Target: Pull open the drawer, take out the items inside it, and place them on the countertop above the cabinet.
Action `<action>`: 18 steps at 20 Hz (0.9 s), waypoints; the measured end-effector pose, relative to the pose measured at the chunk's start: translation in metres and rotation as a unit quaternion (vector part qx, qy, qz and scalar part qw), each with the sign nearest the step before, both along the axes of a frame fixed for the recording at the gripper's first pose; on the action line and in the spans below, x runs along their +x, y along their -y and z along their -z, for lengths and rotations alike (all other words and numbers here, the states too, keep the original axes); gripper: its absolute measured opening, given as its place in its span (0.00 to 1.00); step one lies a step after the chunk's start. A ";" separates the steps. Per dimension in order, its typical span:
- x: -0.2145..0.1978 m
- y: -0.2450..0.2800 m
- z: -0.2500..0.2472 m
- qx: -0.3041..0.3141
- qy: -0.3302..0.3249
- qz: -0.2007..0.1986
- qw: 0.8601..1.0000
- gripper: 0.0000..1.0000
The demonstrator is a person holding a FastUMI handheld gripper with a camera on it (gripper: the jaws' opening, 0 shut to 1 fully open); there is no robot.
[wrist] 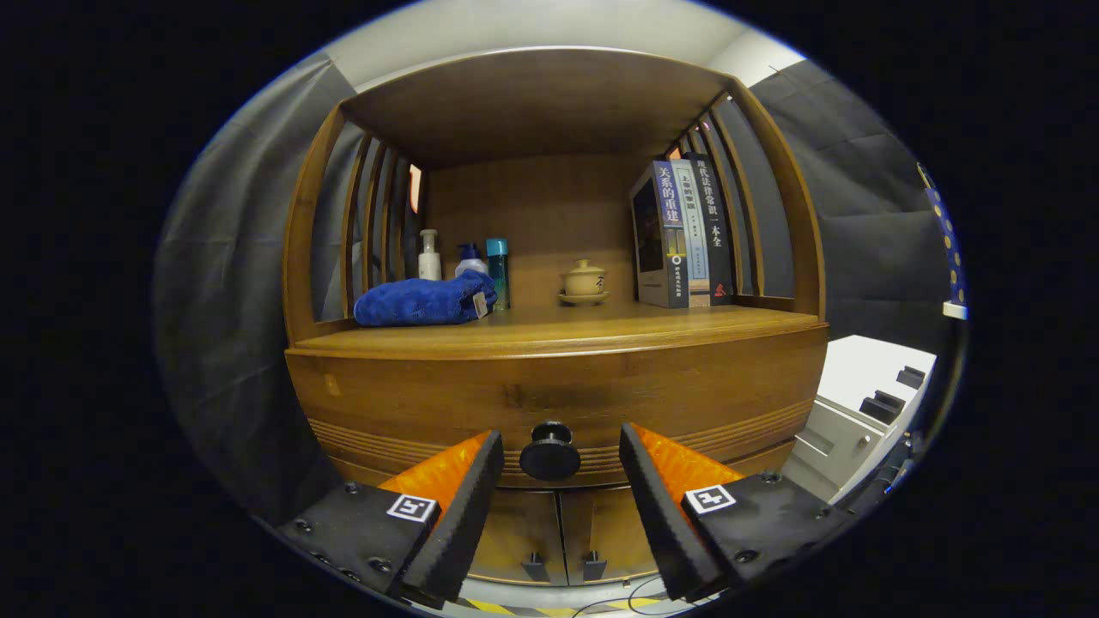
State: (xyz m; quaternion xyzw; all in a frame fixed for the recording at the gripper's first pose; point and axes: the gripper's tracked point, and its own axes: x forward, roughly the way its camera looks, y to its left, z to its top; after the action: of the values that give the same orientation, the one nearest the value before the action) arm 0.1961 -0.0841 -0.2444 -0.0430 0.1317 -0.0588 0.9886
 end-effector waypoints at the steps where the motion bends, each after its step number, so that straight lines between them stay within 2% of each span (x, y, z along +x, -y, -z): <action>1: 0.004 -0.001 0.005 -0.002 -0.006 -0.005 1.000 0.85; 2: 0.009 -0.002 0.007 -0.005 -0.009 -0.008 1.000 0.84; 5: 0.022 0.006 0.014 -0.011 -0.011 0.003 1.000 0.74; 7: 0.029 0.004 0.019 0.010 -0.019 0.002 1.000 0.66; 8: 0.028 0.004 0.019 0.019 -0.019 0.004 1.000 0.66; 10: 0.028 0.005 0.019 0.010 -0.017 0.005 1.000 0.55; 14: 0.024 0.004 0.019 0.031 -0.023 0.017 0.999 0.33; 18: -0.007 -0.004 0.014 0.012 -0.026 0.011 1.000 0.33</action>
State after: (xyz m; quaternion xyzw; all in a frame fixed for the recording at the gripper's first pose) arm 0.1888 -0.0805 -0.2583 -0.0310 0.1582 -0.0667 0.9847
